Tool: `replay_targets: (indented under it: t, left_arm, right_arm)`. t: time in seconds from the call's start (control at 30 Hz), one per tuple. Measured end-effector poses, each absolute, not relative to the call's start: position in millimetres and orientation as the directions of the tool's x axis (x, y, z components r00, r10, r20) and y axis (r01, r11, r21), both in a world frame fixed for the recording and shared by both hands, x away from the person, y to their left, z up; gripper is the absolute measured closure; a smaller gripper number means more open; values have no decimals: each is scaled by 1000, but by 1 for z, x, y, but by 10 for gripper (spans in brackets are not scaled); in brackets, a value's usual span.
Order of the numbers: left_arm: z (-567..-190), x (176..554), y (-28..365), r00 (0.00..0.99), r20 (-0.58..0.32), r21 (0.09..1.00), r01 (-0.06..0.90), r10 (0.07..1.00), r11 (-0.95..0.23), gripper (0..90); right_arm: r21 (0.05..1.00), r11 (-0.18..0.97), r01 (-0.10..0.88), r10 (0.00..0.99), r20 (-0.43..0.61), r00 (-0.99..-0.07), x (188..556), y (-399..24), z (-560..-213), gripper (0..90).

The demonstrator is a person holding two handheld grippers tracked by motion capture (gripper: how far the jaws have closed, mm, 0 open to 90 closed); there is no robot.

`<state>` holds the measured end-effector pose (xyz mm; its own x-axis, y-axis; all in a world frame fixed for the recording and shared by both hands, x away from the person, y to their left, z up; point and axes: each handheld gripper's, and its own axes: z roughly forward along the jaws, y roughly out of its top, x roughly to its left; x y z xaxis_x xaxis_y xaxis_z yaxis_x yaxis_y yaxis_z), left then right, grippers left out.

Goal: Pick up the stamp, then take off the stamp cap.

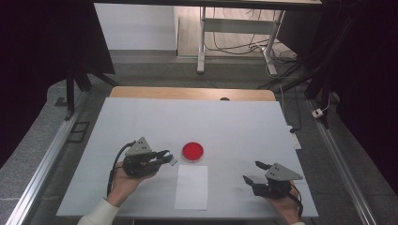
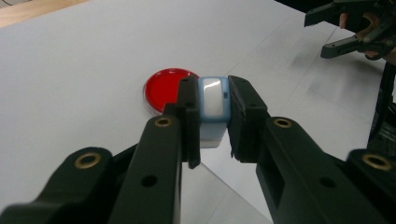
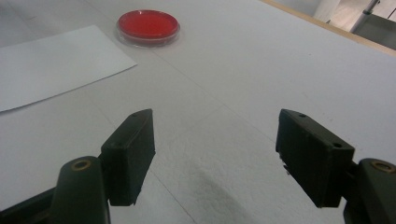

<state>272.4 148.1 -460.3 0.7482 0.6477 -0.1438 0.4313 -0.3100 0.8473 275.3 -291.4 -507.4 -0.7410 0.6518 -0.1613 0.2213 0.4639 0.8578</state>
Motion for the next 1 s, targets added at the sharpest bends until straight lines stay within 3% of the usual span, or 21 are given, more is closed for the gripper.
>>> replay_targets:
  t: [0.53, 1.0]
  left_arm:
    - [-454, 281, 106, 801, -148, 853, 400, 580, -335, 751]
    - [-458, 282, 101, 808, -153, 850, 402, 569, -342, 751]
  right_arm:
    - [856, 466, 225, 647, -155, -747, 277, -288, -509, 276]
    - [857, 462, 228, 650, -152, -745, 278, -288, -510, 276]
